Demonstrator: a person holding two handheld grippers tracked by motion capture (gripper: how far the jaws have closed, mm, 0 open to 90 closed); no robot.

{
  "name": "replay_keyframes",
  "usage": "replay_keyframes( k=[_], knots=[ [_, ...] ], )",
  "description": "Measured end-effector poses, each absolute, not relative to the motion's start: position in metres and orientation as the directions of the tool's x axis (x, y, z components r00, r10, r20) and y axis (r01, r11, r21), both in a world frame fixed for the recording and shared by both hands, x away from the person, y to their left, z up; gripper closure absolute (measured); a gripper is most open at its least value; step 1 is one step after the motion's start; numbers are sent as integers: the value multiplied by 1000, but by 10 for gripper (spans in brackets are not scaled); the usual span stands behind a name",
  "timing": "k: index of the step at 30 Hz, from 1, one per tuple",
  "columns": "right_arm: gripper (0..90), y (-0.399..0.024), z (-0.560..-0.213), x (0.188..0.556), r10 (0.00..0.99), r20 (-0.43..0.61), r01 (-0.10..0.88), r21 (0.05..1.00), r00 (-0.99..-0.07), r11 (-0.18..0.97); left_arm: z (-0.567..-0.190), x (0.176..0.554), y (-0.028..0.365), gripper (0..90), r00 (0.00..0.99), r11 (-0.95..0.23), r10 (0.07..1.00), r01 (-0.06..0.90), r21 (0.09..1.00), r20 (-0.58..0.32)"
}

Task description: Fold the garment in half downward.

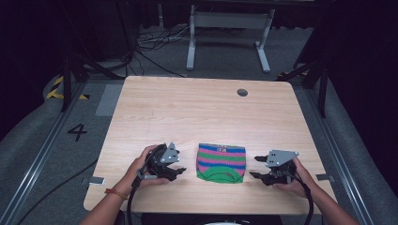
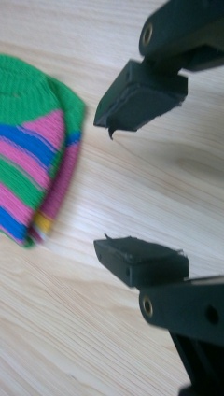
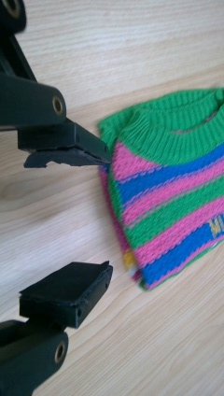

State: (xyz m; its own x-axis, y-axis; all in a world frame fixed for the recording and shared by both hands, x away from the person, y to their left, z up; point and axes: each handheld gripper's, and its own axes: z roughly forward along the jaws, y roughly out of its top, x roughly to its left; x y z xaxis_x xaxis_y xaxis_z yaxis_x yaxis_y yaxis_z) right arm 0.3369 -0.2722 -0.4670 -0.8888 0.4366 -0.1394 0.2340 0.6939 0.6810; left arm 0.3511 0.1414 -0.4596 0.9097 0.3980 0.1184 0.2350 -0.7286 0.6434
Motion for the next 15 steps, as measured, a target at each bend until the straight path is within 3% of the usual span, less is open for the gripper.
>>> replay_keyframes(
  k=[10, 15],
  knots=[
    [305, -301, -471, 333, 519, -162, 291, 673, -839, 680, -465, 347, 178, 282, 858, -737, 480, 282, 614, 182],
    [286, -323, -474, 331, 566, -160, 331, 672, -809, 663, -468, 346, 192, 256, 846, -710, 515, 328, 624, 142]
  ],
)
